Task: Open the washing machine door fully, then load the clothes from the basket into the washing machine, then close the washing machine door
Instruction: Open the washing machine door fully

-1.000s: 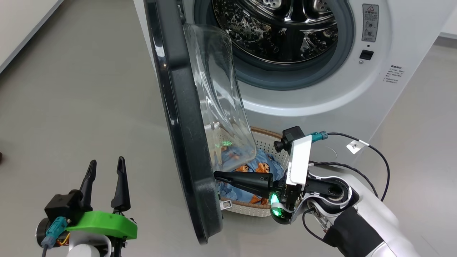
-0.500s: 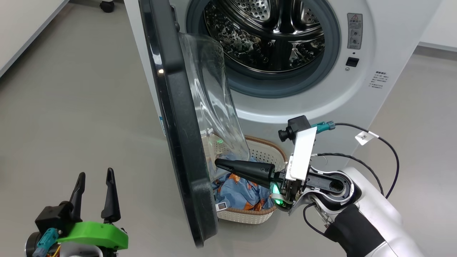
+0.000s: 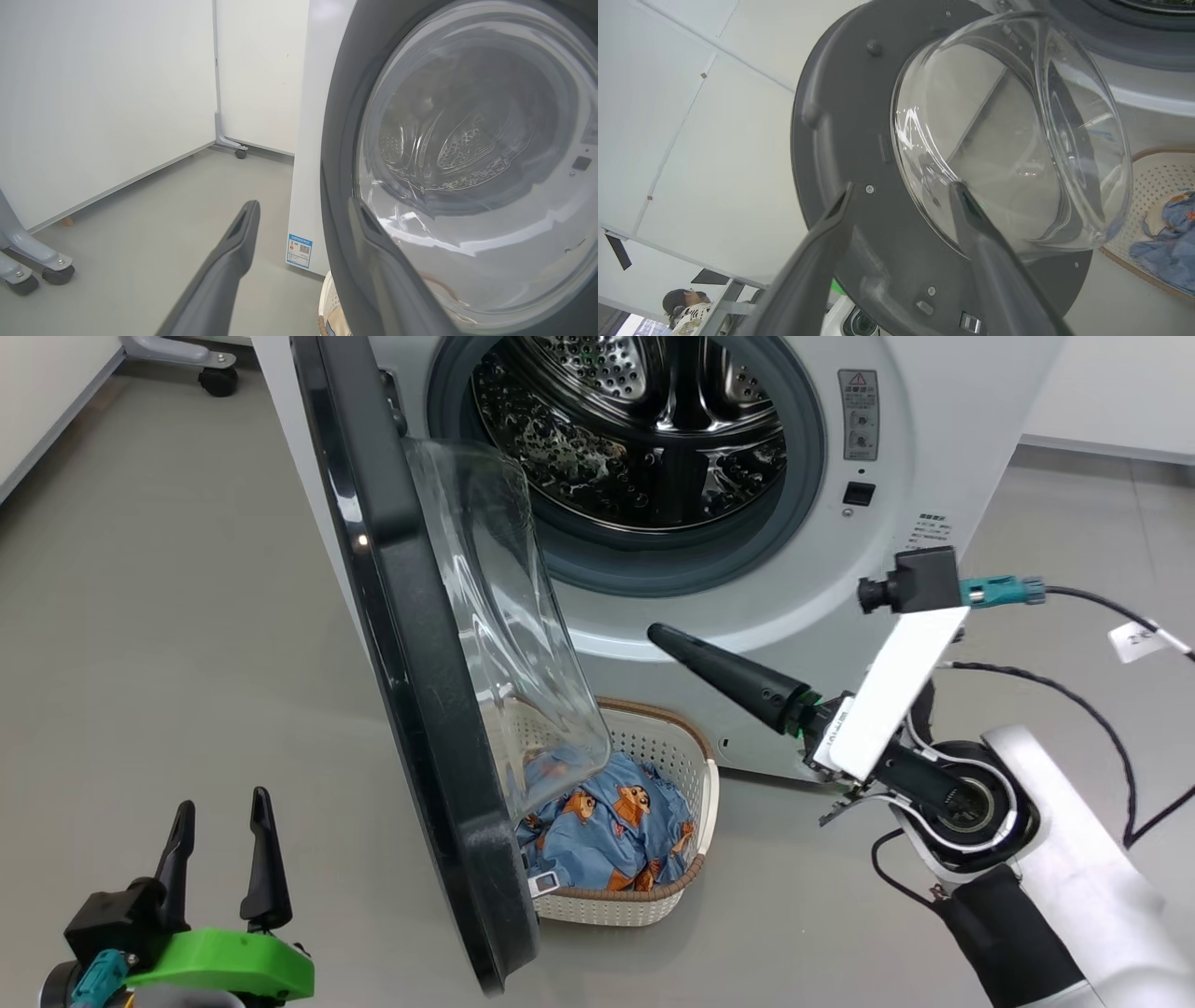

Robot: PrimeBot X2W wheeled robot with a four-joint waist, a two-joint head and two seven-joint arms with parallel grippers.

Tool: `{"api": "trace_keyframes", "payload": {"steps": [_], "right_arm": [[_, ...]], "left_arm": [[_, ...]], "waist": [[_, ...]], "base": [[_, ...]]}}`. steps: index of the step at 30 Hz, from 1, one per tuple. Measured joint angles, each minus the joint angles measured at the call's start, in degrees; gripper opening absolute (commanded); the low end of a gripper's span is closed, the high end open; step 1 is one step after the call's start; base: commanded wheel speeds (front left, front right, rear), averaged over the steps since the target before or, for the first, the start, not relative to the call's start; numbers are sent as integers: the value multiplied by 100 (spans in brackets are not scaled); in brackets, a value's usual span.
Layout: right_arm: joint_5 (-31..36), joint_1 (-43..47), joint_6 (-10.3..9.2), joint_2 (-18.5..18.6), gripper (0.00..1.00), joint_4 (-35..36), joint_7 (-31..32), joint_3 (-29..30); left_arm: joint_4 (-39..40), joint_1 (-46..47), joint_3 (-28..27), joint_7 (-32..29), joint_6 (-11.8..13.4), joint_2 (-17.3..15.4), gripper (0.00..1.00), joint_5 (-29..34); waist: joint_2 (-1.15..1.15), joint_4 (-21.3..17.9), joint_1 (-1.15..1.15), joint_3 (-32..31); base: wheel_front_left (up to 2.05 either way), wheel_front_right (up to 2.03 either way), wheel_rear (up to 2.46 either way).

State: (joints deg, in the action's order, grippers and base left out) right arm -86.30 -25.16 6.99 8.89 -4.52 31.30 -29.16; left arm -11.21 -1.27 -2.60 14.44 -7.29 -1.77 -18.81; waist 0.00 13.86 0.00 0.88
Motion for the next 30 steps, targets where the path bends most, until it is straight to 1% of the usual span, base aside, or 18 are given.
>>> {"api": "trace_keyframes", "payload": {"steps": [4,6,10,11,12,14,16,17,24,28,30], "right_arm": [[684,24,0,330,100,323,-524,70],[1141,63,0,581,100,450,-855,93],[1791,351,0,1026,100,510,-1511,156],[2132,474,0,1187,100,545,-1897,158],[2132,474,0,1187,100,545,-1897,158],[2570,504,0,1381,100,552,-2306,158],[2849,560,1,1512,100,543,-2711,185],[3100,686,1,1618,100,514,-3086,192],[3729,1235,1,1873,100,142,-4162,221],[3962,1626,1,1970,100,-168,-4749,416],[4040,1810,1,1972,100,-337,-4765,525]], "left_arm": [[8,-1,-12,0,0,1,100,0],[10,0,-2,0,0,-1,100,0],[12,0,19,0,0,0,100,0],[19,-1,3,0,0,0,100,0],[19,-1,3,0,0,0,100,0],[38,-7,-59,0,0,1,100,0],[56,-33,-136,0,0,-4,100,0],[62,-86,-153,0,0,-7,100,0],[90,-148,-259,0,0,-7,100,2],[91,-180,-259,0,0,-5,100,9],[92,-214,-275,0,0,-5,100,9]], "waist": [[0,-104,0,-2],[0,-145,0,-9],[0,-173,0,-15],[0,-184,0,-20],[0,-184,0,-20],[0,-202,0,-25],[0,-237,0,-31],[0,-275,0,-37],[0,-409,0,-48],[0,-446,0,-66],[0,-460,0,-76]], "base": [[0,0,0],[0,0,0],[0,0,0],[0,0,0],[0,0,0],[0,0,0],[0,0,0],[0,0,0],[0,0,0],[0,0,0],[0,0,0]]}}
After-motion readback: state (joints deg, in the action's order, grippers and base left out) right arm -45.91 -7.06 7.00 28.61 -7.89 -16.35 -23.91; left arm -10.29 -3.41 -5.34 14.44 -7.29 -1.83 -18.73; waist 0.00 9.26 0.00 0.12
